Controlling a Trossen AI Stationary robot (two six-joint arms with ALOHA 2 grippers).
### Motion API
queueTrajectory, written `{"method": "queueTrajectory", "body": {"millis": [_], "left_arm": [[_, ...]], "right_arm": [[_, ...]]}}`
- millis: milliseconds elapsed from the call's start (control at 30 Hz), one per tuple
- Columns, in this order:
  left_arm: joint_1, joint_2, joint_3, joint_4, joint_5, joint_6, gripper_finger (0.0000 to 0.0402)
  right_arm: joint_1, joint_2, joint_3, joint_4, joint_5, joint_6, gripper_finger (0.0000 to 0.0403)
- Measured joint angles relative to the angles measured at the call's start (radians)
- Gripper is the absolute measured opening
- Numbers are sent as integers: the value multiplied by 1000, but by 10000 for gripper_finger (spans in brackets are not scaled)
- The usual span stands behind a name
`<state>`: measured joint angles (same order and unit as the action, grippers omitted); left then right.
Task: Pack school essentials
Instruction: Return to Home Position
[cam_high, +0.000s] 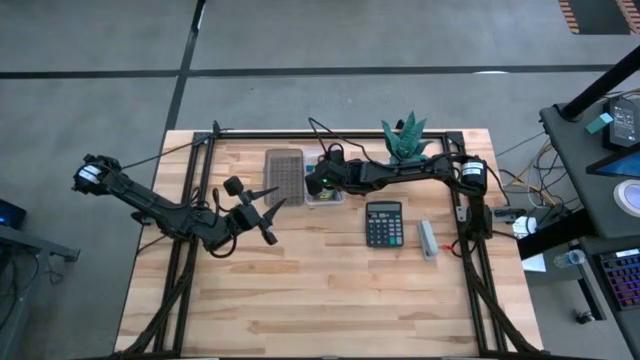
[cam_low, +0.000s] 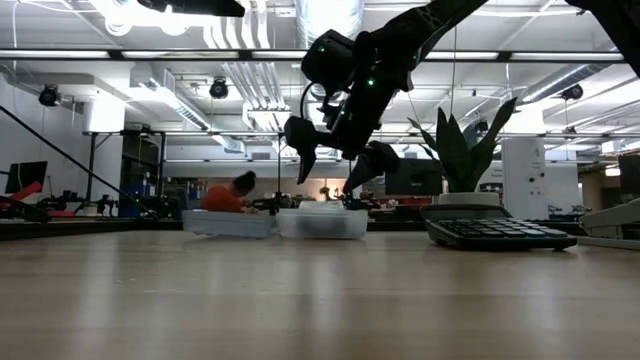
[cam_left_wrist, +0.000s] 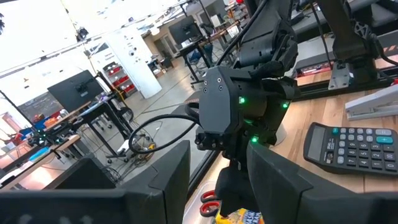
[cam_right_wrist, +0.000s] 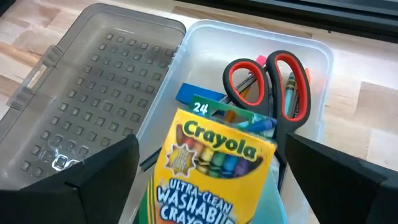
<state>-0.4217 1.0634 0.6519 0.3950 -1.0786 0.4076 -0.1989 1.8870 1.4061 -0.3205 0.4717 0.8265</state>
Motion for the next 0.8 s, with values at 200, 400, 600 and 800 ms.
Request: {"method": "queueTrajectory", "body": {"millis": [200,400,600,800], "left_arm": [[0,0,-1,0,0,0,141],[0,0,-2,0,0,0,141],[0,0,-3,0,24,0,141],[-11,-4,-4,-41,252,14,141]], "right_arm": [[9,-17,46,-70,1,-31,389],[97,-98,55,-110,20,-147,389],[275,-194,32,-187,116,-410,389],[502,-294,-88,-160,216,-588,389]]}}
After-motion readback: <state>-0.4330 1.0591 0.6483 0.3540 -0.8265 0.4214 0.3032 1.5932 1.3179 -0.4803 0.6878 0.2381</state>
